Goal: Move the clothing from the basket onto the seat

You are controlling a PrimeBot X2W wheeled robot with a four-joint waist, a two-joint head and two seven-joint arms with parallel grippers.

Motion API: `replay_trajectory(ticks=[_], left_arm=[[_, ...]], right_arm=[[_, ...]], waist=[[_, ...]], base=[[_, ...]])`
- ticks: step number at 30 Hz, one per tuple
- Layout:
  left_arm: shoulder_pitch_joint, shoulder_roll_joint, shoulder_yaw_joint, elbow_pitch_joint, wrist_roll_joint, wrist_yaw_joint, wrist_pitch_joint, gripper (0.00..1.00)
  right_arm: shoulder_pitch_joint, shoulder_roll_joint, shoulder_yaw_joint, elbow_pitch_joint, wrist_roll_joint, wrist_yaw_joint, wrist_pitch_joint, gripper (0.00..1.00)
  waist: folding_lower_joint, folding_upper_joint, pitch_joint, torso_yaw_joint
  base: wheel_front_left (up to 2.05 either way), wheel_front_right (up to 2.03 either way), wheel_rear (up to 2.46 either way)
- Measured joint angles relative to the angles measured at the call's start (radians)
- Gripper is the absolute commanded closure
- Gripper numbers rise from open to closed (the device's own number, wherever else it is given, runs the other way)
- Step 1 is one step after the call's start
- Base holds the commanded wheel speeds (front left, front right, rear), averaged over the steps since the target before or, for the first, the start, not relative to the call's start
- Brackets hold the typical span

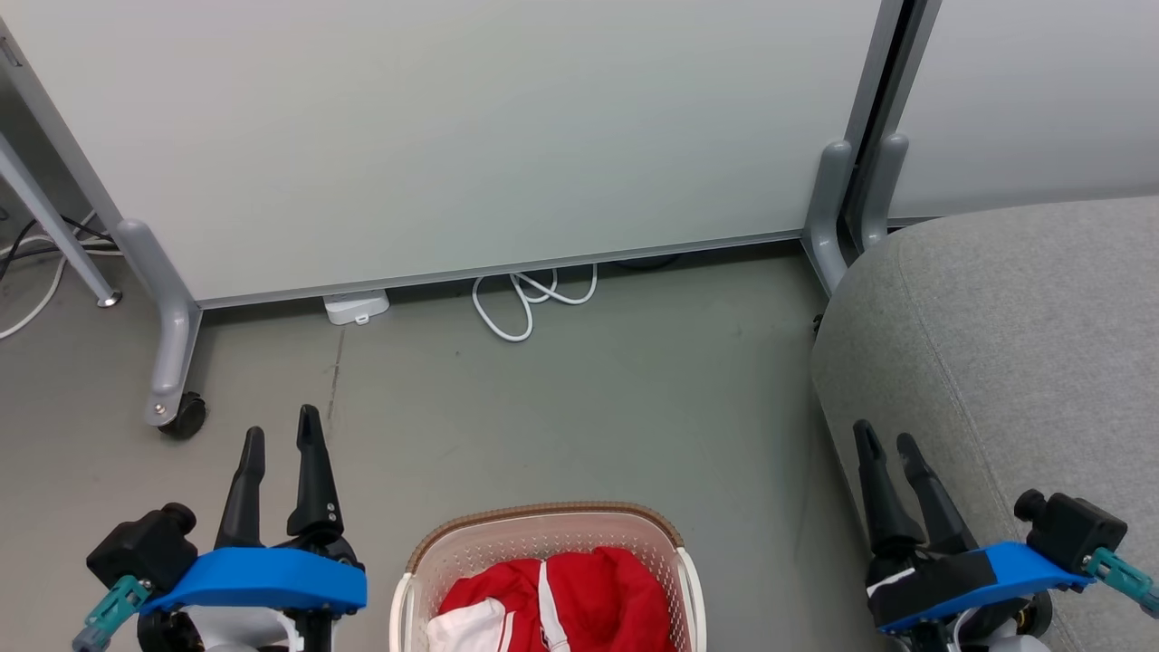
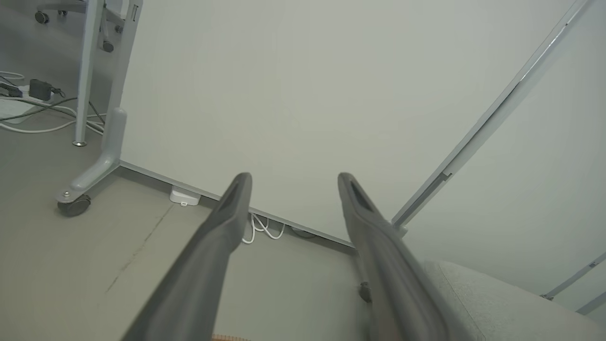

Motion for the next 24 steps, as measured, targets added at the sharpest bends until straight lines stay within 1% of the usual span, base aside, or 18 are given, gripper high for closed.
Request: replay_trajectory(ticks=[11,24], left_arm=[[0.002,0.001,-0.017,0.008,0.135,0.0,-0.029,0.0],[0.006,0.002,-0.036,0.013,0.262,0.0,-0.057,0.0]], right_arm=[[0.0,-0.001,0.013,0.011,-0.115,0.0,-0.028,0.0],[-0.003,-0.002,0.025,0.024,-0.24,0.0,-0.057,0.0]], waist=[[0.0,0.0,-0.001,0.003],[0.0,0.0,-0.002,0.006]], base=[[0.0,0.0,0.0],[0.0,0.0,0.0]])
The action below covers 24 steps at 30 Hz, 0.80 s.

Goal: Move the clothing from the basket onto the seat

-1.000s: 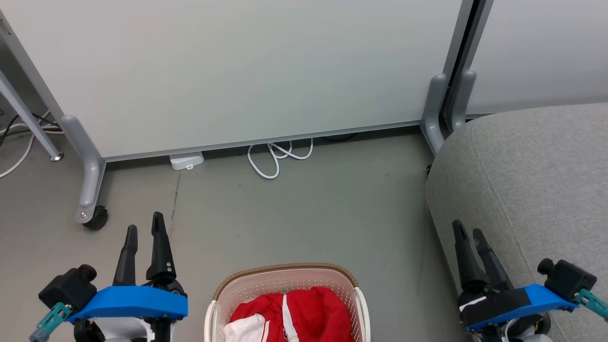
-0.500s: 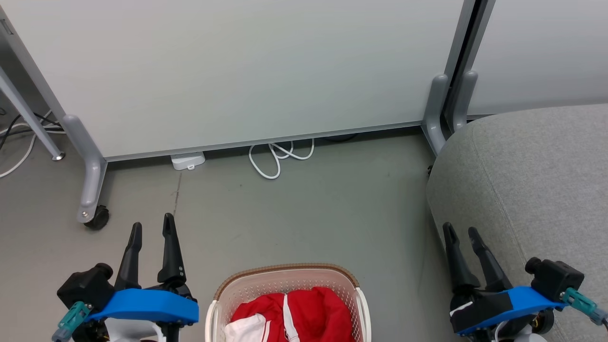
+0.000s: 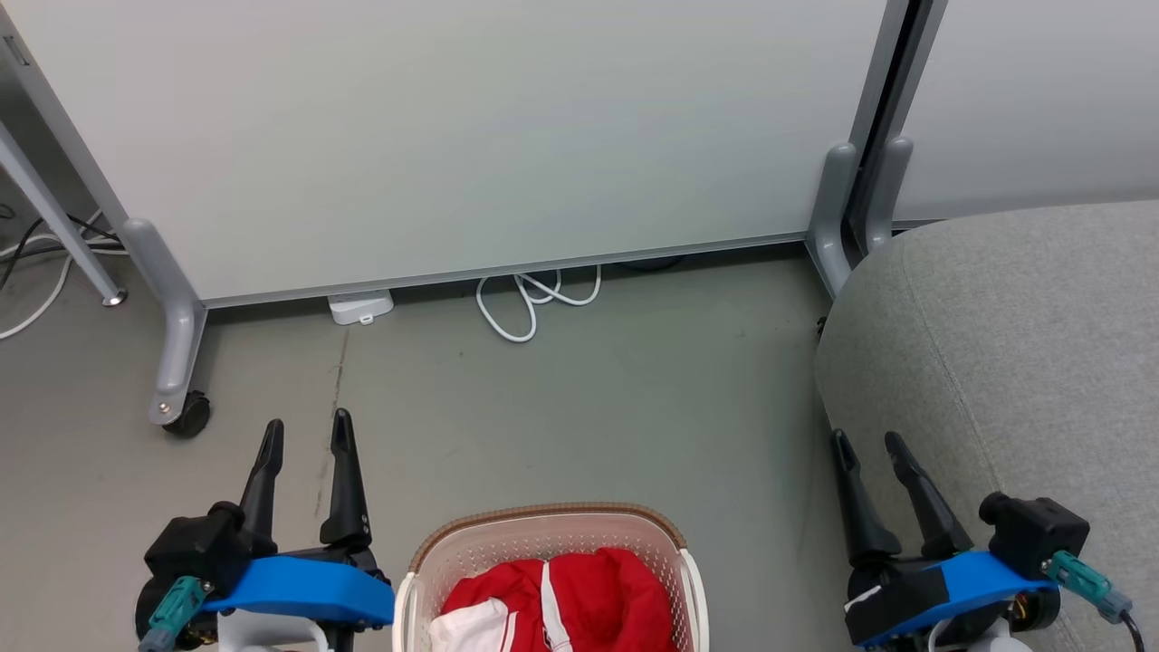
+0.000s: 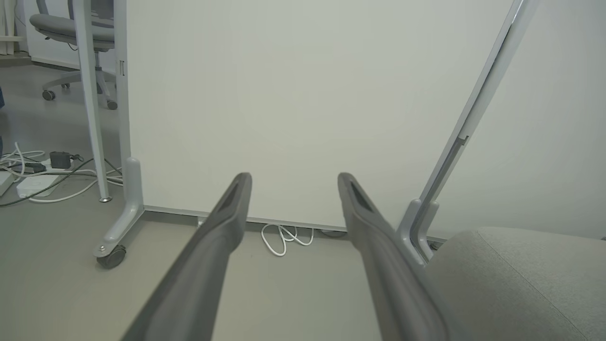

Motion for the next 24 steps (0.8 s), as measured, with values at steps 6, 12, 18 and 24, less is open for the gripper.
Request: replay_trajectory(ticks=[6,12,18,24], left_arm=[[0.0,0.0,-0.007,0.004,0.052,0.0,-0.015,0.0],[0.003,0.001,-0.012,0.006,0.1,0.0,-0.026,0.0],[0.005,0.002,-0.02,0.013,0.134,0.0,-0.04,0.0],[0.007,0.002,-0.027,0.019,0.167,-0.007,-0.051,0.0]], right_arm=[[0.0,-0.001,-0.004,0.009,-0.059,0.0,-0.015,0.0],[0.0,-0.002,-0.007,0.015,-0.11,0.0,-0.026,0.0],[0.0,-0.002,-0.004,0.021,-0.158,0.0,-0.038,0.0],[0.0,-0.002,-0.001,0.025,-0.204,0.0,-0.052,0.0]], waist=[[0.0,0.0,-0.002,0.003],[0.0,0.0,-0.005,0.005],[0.0,0.0,-0.009,0.006],[-0.0001,0.0,-0.011,0.007]], base=[[0.0,0.0,0.0],[0.0,0.0,0.0],[0.0,0.0,0.0],[0.0,0.0,0.0]])
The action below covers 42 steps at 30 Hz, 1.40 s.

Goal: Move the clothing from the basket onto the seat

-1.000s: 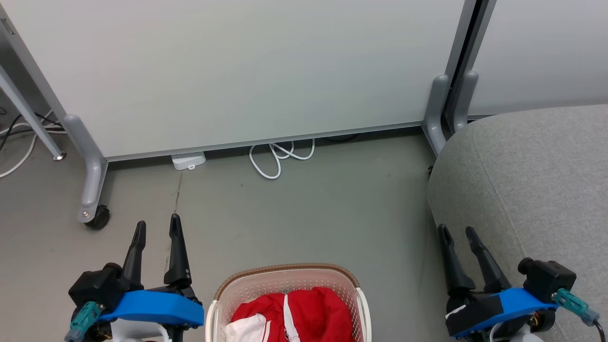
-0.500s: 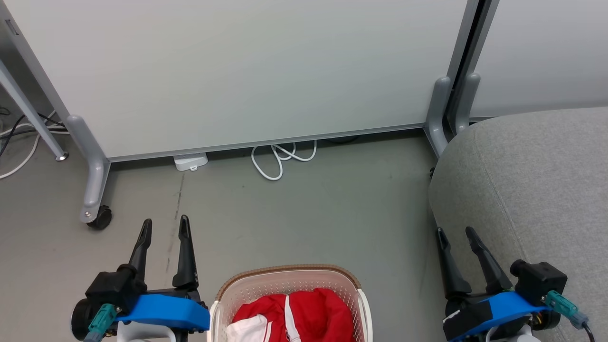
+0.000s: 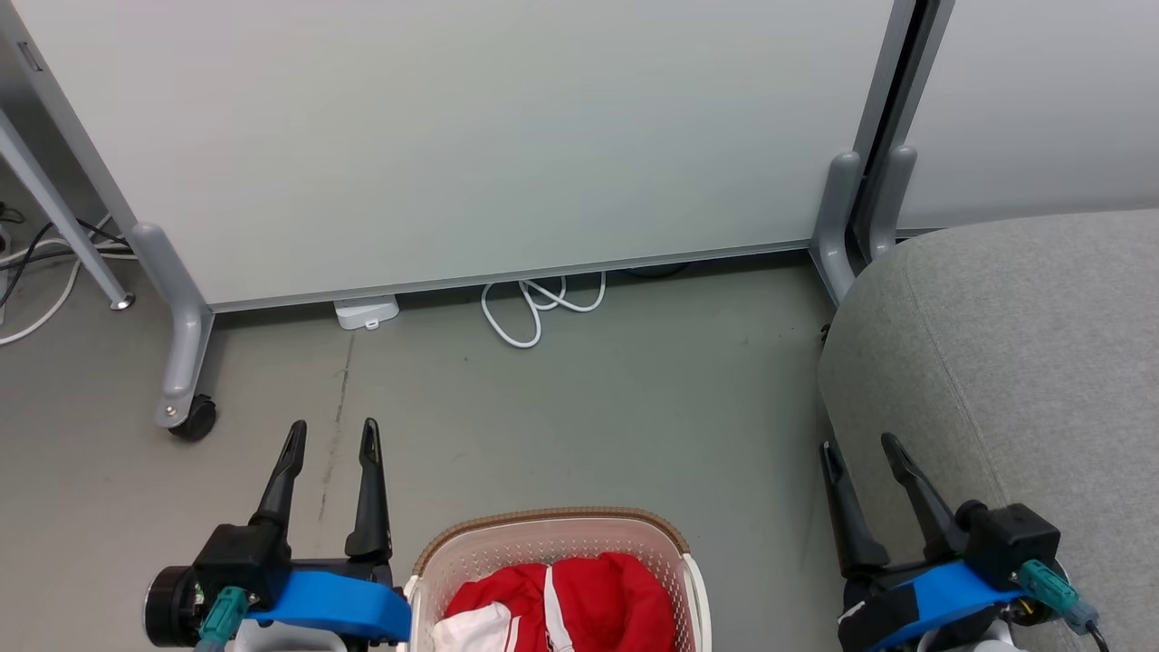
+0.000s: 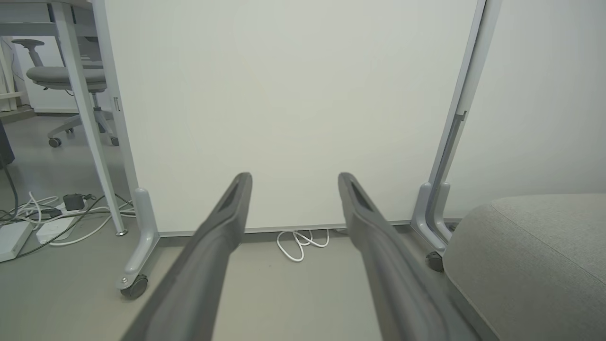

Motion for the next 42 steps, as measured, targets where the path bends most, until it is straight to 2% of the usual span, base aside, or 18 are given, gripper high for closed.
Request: replay_trajectory(ticks=[14,42], left_arm=[[0.0,0.001,-0.013,0.014,0.077,-0.002,-0.022,0.0],[-0.009,0.001,-0.028,0.062,0.078,-0.011,-0.022,0.0]], right_arm=[[0.0,-0.001,0.005,0.012,-0.091,0.0,-0.021,0.0],[-0.001,-0.001,0.005,0.029,-0.092,0.001,-0.022,0.0]], waist=[[0.0,0.0,-0.001,0.002],[0.0,0.0,0.005,0.0]], base=[[0.0,0.0,0.0],[0.0,0.0,0.0]])
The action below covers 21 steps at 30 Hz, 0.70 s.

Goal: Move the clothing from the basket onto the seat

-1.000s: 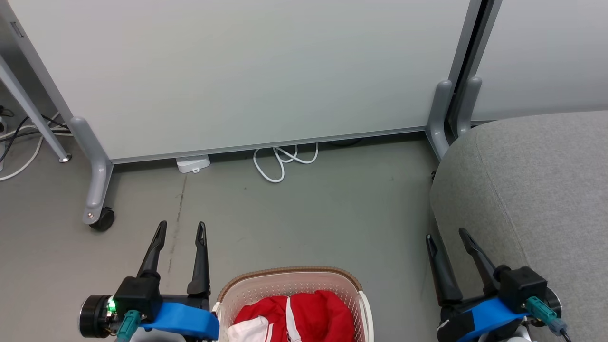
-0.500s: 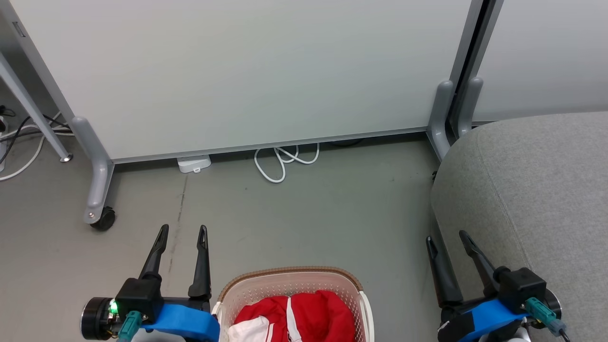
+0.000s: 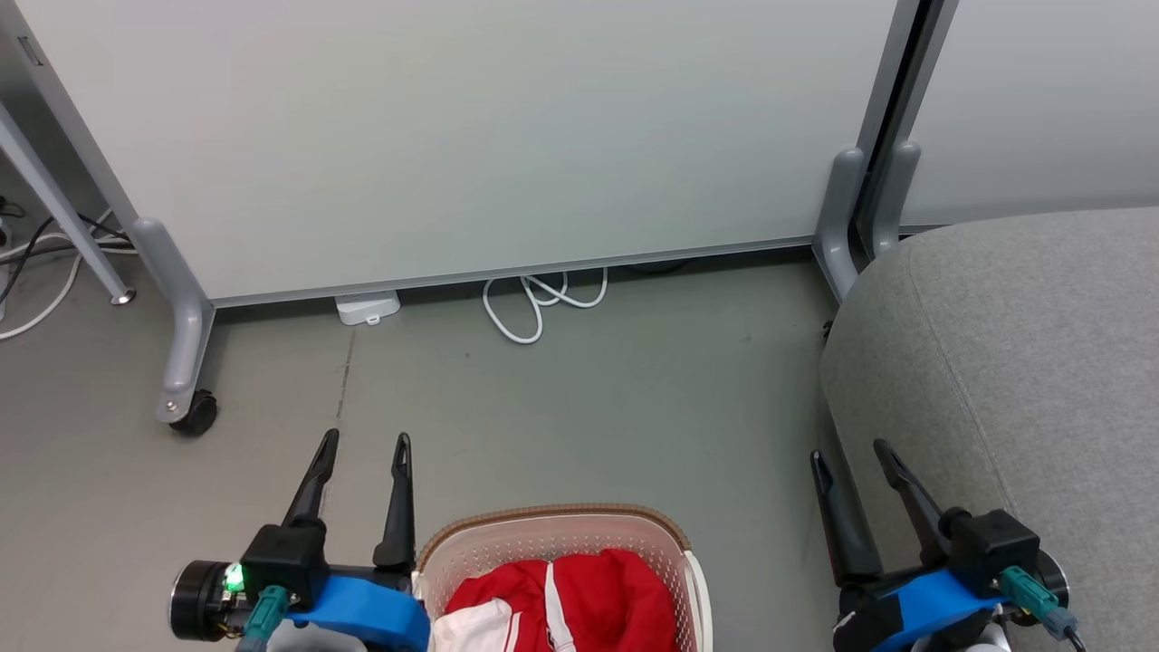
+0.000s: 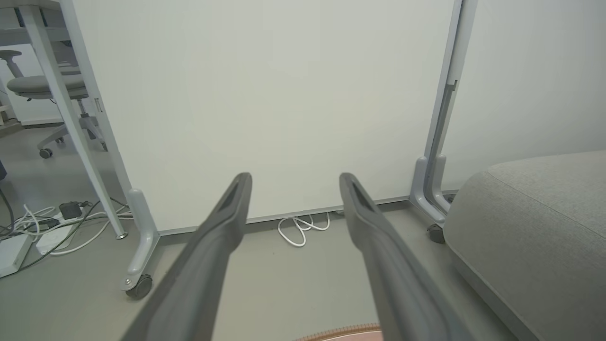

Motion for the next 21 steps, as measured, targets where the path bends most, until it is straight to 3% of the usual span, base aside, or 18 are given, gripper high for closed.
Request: replay_trajectory(ticks=[11,21], left_arm=[[-0.126,0.037,-0.086,0.158,0.036,-0.026,0.0,0.0],[-0.291,0.128,-0.332,0.336,0.005,-0.032,0.0,0.0]], right_arm=[[-0.03,0.0,0.012,-0.005,-0.013,0.0,0.0,0.0],[-0.098,-0.001,0.009,-0.03,-0.02,0.0,0.0,0.0]], waist=[[0.0,0.0,0.058,-0.024],[0.0001,0.0,0.185,-0.069]], base=[[0.0,0.0,0.0],[0.0,0.0,0.0]])
